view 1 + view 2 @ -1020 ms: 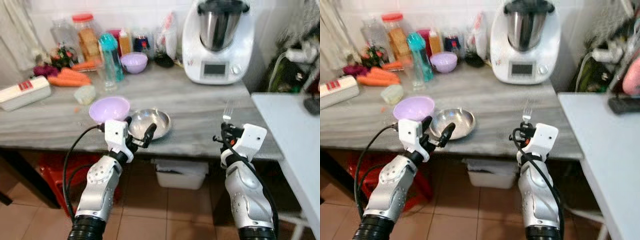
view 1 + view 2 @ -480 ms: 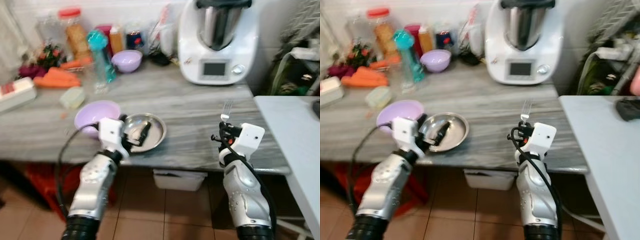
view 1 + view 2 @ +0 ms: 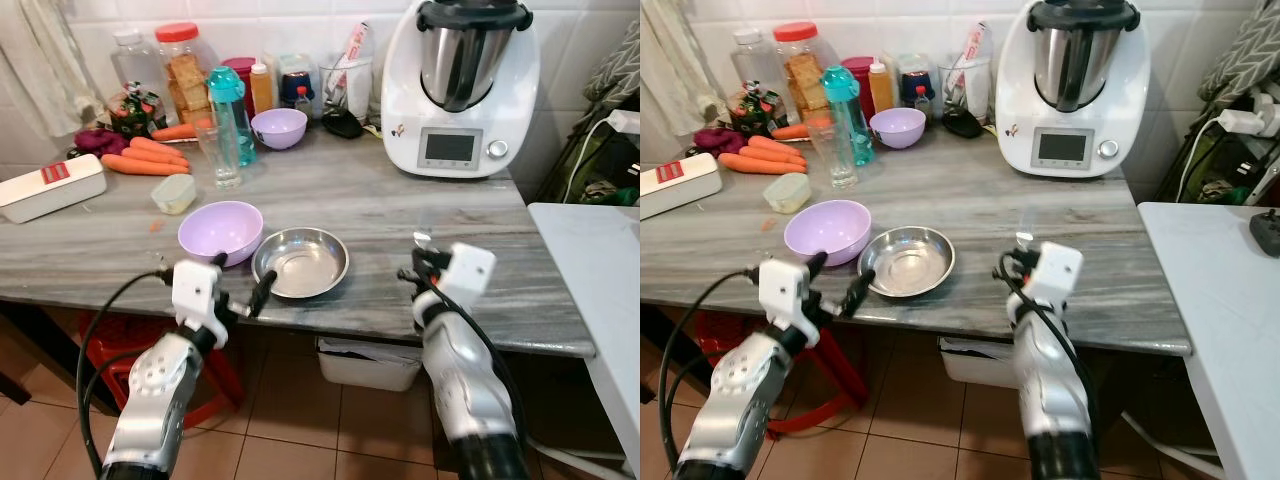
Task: Setting the table
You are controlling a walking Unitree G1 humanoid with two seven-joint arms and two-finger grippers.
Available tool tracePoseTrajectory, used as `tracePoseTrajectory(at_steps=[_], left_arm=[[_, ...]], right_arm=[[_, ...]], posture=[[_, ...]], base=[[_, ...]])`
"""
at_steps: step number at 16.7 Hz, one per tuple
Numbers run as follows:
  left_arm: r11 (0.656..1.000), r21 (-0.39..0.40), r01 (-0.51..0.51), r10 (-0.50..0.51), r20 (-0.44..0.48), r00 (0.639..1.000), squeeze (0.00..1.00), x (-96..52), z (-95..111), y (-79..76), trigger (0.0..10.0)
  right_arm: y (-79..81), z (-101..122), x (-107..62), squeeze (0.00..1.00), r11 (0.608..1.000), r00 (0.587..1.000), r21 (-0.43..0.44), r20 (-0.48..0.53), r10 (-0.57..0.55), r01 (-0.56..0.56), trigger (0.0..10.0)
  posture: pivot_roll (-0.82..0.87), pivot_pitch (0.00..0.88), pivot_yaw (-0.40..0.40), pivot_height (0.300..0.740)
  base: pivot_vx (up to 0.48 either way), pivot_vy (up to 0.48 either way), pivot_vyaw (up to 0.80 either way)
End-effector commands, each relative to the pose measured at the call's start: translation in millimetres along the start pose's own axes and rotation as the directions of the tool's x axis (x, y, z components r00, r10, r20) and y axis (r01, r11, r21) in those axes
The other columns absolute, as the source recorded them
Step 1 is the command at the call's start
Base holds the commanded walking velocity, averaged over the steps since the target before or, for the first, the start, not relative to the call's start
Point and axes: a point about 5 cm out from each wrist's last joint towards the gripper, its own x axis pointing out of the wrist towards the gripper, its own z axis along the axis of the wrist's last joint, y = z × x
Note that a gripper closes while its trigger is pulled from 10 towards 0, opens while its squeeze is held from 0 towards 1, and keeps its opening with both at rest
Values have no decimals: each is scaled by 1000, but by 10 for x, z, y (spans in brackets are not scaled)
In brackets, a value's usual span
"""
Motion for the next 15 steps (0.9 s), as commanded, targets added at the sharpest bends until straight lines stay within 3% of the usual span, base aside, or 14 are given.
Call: tracePoseTrajectory(at_steps=[1, 9, 15], left_arm=[[999, 35, 36, -36, -1, 999, 0, -43, 29, 0, 10000], [990, 49, 136, -134, -44, 990, 0, -208, -21, -45, 10000], [984, 40, 175, -173, -48, 984, 0, -208, -22, -102, 10000]], right_arm=[[95, -11, 60, 0, 1000, 1000, 8, -23, 4, -4, 10000], [290, -115, 278, 0, 999, 990, 30, -135, 26, -22, 10000], [262, -214, 337, 0, 997, 980, 69, -197, -8, 22, 10000]], posture=[[59, 0, 39, 740], [79, 0, 30, 740], [78, 0, 32, 740]], base=[[0, 0, 0], [0, 0, 0], [0, 0, 0]])
